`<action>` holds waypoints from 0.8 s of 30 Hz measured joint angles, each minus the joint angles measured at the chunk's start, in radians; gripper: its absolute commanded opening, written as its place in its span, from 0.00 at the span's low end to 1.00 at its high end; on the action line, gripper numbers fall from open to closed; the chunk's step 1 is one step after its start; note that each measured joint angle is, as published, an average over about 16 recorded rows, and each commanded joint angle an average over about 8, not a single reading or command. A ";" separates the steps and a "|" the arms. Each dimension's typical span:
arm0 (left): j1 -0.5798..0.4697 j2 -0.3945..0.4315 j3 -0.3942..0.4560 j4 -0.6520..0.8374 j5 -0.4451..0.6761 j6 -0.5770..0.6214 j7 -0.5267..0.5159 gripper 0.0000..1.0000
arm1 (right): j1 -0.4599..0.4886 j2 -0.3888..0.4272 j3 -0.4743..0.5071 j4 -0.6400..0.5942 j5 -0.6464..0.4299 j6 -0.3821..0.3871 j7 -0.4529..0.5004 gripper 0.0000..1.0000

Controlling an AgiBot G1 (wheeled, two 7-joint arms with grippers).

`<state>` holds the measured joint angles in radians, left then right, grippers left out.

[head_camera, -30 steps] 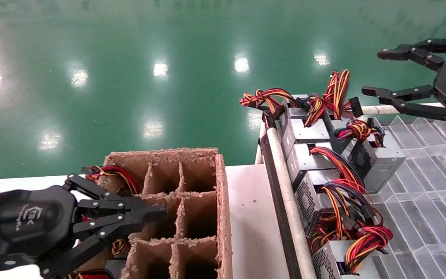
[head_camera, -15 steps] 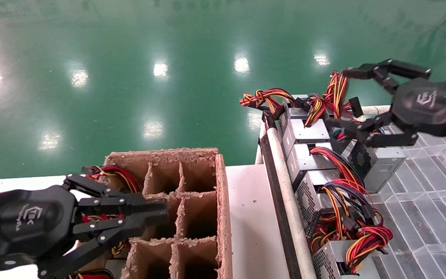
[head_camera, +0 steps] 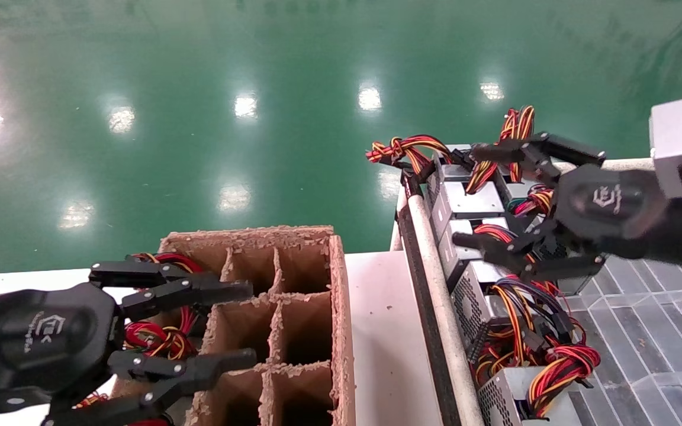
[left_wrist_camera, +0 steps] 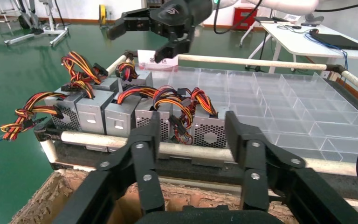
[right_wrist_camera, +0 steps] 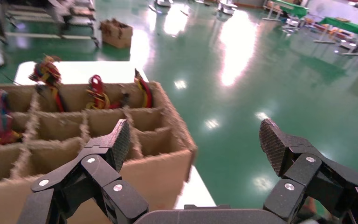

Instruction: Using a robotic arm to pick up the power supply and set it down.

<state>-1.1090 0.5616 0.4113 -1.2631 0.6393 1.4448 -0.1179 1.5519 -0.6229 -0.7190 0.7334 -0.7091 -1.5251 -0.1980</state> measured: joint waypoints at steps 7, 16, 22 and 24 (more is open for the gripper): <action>0.000 0.000 0.000 0.000 0.000 0.000 0.000 1.00 | -0.109 0.003 0.101 0.126 -0.005 0.007 0.088 1.00; 0.000 0.000 0.000 0.000 0.000 0.000 0.000 1.00 | -0.249 0.006 0.229 0.287 -0.011 0.015 0.201 1.00; 0.000 0.000 0.000 0.000 0.000 0.000 0.000 1.00 | -0.342 0.008 0.315 0.395 -0.015 0.021 0.276 1.00; 0.000 0.000 0.000 0.000 0.000 0.000 0.000 1.00 | -0.371 0.009 0.342 0.428 -0.017 0.023 0.300 1.00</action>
<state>-1.1091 0.5616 0.4114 -1.2631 0.6393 1.4447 -0.1178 1.1805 -0.6138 -0.3772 1.1619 -0.7258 -1.5022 0.1020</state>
